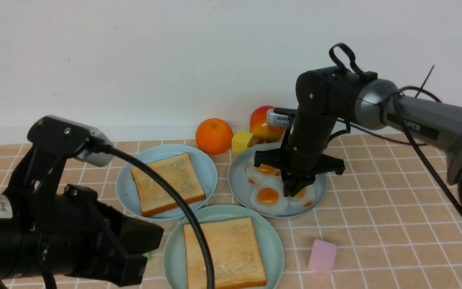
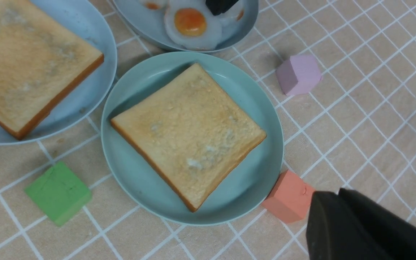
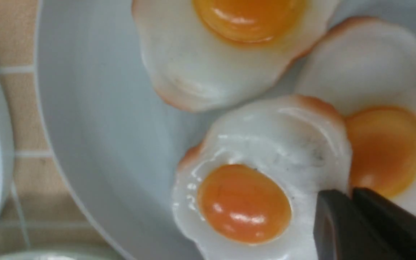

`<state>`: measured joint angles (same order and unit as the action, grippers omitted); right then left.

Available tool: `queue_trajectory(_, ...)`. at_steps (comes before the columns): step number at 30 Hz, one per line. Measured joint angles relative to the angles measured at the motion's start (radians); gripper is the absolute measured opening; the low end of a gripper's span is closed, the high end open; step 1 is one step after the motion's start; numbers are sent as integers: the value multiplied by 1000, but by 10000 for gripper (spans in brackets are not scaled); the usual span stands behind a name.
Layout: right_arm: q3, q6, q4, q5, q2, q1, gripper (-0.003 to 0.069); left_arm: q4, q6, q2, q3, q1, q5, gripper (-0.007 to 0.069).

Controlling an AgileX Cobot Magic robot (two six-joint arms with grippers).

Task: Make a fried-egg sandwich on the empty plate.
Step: Use the right arm to grab a fried egg, then use the right arm to place the fried egg on the slice of bread in the middle

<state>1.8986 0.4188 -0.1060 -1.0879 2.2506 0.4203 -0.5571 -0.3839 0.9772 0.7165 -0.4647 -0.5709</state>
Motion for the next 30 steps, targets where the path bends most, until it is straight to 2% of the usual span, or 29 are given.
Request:
queue_trajectory(4, -1, -92, -6, -2, -65, 0, 35, 0, 0, 0, 0, 0, 0, 39)
queue_trajectory(9, 0, -291, -152, -49, -130, 1, 35, -3, 0, 0, 0, 0, 0, 41)
queue_trajectory(14, -67, -409, -260, -65, -130, 46, 35, -3, 0, 0, 0, 0, 0, 50)
queue_trajectory(22, -230, -431, -289, 77, -112, 146, 35, -4, 0, 0, 0, 0, 0, 57)
queue_trajectory(26, -258, -413, -292, 120, -107, 159, 36, -6, 0, 0, 0, 0, 0, 58)
queue_trajectory(30, -259, -406, -294, 130, -109, 159, 67, -6, 0, 0, 0, 0, 0, 62)
